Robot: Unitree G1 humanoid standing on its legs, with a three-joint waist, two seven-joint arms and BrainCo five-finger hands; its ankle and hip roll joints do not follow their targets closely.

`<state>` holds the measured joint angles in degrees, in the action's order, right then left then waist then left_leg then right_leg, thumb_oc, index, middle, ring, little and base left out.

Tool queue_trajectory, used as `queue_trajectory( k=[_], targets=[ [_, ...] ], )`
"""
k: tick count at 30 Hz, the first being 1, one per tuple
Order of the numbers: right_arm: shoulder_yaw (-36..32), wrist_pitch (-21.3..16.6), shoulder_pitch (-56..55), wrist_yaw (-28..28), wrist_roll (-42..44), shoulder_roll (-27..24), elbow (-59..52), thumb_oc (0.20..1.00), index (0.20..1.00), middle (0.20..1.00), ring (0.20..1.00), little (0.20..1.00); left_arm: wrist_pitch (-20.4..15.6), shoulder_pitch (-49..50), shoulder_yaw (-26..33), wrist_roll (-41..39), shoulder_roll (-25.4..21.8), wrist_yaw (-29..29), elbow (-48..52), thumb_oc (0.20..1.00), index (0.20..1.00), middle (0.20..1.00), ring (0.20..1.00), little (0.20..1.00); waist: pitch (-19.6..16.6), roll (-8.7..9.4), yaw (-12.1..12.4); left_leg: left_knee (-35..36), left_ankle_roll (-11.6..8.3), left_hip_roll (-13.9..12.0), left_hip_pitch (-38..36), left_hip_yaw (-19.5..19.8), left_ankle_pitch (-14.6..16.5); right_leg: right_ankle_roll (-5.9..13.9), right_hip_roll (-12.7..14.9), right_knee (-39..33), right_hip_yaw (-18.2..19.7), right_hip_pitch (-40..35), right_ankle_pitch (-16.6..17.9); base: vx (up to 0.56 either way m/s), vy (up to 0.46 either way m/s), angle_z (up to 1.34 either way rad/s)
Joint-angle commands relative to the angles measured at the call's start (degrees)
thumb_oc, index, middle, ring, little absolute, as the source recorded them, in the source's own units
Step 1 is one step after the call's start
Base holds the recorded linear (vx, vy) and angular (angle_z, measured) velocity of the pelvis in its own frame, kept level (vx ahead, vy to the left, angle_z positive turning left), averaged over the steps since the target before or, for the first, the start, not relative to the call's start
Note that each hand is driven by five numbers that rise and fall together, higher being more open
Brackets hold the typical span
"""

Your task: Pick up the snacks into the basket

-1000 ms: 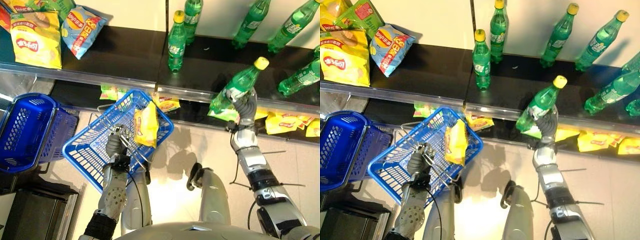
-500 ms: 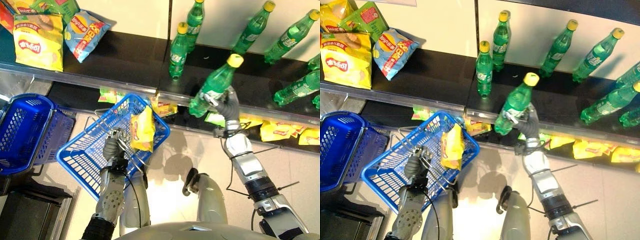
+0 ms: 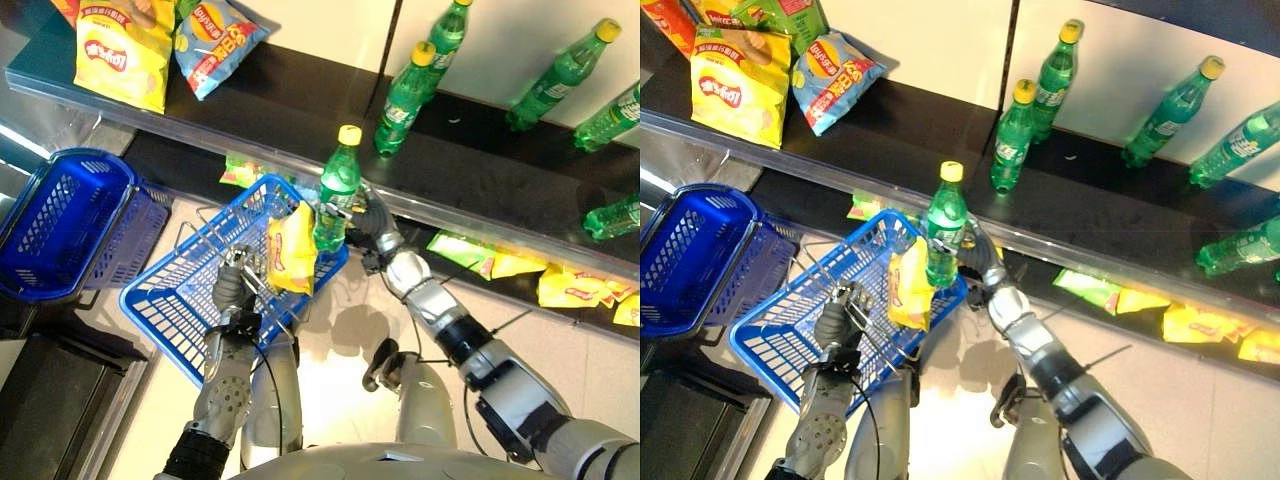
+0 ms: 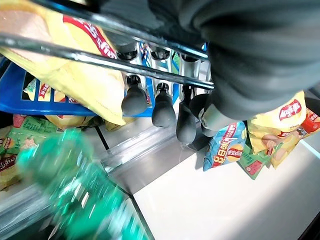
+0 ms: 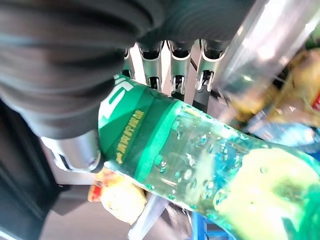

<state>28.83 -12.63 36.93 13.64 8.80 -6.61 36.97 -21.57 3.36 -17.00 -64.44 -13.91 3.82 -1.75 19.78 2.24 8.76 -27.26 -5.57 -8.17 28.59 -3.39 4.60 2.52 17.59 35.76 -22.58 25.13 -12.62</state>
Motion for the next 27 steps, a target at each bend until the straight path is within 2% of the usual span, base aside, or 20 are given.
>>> queue_trajectory(
  k=[1, 10, 27],
  targets=[
    [-0.94, -5.02, 8.36, 0.22, 3.23, 2.88, -2.48, 0.200, 0.200, 0.200, 0.200, 0.200, -3.28, -2.81, -2.35, 1.60, -1.73, -4.88, 14.39, 0.200, 0.200, 0.200, 0.200, 0.200, -1.69, -1.57, 1.26, -1.41, 2.32, 0.25, 0.00, 0.15, 0.40, 5.66, 1.45, -5.95, 2.21, -2.75, 9.01, -0.02, 0.007, 0.15],
    [-2.03, -4.11, 16.16, 1.08, 6.78, 9.17, 11.31, 0.200, 0.200, 0.200, 0.200, 0.200, -2.81, -7.28, -8.05, -0.11, -3.04, -5.67, 18.01, 0.200, 0.200, 0.200, 0.200, 0.200, -0.62, -3.35, 4.86, -0.90, 2.78, 2.28, 1.83, 2.43, -0.55, 6.11, 2.35, -5.87, -0.36, -3.19, 9.21, -0.01, 0.005, 0.20],
    [-5.49, -1.56, 19.68, 0.50, 10.95, 14.31, 30.63, 0.200, 0.200, 0.200, 0.200, 0.200, -2.49, -16.24, -15.54, -2.75, -2.68, -6.25, 23.32, 0.200, 0.200, 0.200, 0.200, 0.200, 0.72, -6.90, 9.18, -0.67, 3.12, 5.30, 4.98, 6.16, -1.65, 6.68, 3.85, -4.22, -4.58, -3.25, 8.26, -0.01, 0.004, 0.18]
  ],
)
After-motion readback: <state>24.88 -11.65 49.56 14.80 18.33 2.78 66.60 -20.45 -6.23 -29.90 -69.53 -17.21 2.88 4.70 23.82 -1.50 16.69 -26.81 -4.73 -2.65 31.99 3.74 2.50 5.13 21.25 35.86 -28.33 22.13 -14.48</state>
